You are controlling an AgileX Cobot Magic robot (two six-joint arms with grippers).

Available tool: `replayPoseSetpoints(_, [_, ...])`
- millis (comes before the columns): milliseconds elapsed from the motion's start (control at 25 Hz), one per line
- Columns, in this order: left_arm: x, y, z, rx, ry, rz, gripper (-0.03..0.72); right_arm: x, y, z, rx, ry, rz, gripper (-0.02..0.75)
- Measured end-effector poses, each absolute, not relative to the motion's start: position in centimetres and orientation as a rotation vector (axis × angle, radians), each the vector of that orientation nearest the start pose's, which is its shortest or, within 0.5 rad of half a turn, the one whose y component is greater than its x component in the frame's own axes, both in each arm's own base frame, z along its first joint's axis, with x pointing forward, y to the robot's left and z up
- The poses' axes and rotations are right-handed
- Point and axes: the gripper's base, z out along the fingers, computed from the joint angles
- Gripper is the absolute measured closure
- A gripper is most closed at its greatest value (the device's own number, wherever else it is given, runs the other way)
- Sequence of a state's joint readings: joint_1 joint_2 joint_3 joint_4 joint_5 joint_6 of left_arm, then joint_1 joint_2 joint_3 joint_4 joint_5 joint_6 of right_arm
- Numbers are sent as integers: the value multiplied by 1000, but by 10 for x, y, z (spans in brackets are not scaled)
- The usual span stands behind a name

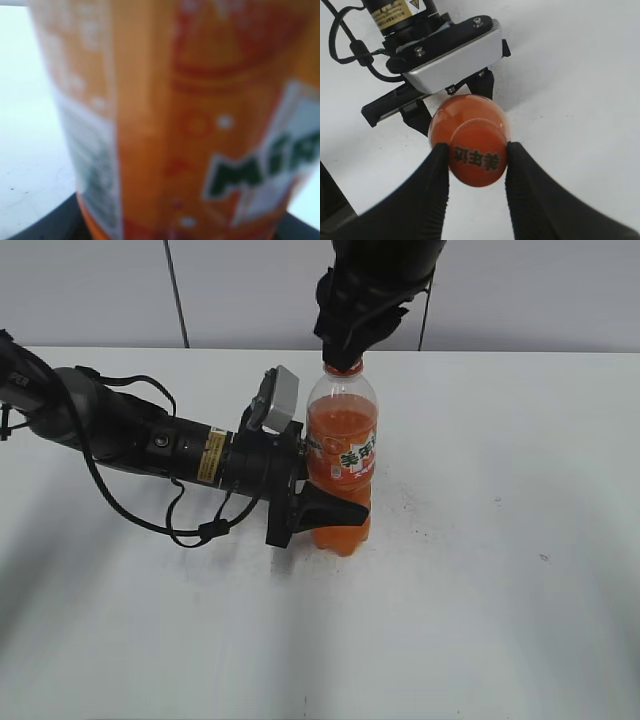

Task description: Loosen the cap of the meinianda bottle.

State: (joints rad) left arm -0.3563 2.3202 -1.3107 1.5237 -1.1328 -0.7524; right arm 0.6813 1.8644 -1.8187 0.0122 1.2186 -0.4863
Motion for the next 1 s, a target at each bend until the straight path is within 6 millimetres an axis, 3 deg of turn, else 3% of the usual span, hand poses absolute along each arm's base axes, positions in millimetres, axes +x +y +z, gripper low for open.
replayPoseSetpoints(520, [361, -222, 88, 1442, 1470, -1113, 287, 312, 255, 330, -1842, 2040, -18, 474])
replayPoseSetpoints(760, [361, -222, 88, 1446, 1469, -1114, 287, 311, 254, 334, -1851, 2021, -20, 474])
replayPoseSetpoints(1000, [360, -222, 88, 1460, 1461, -1120, 287, 299, 245, 364, -1748, 2004, -7, 474])
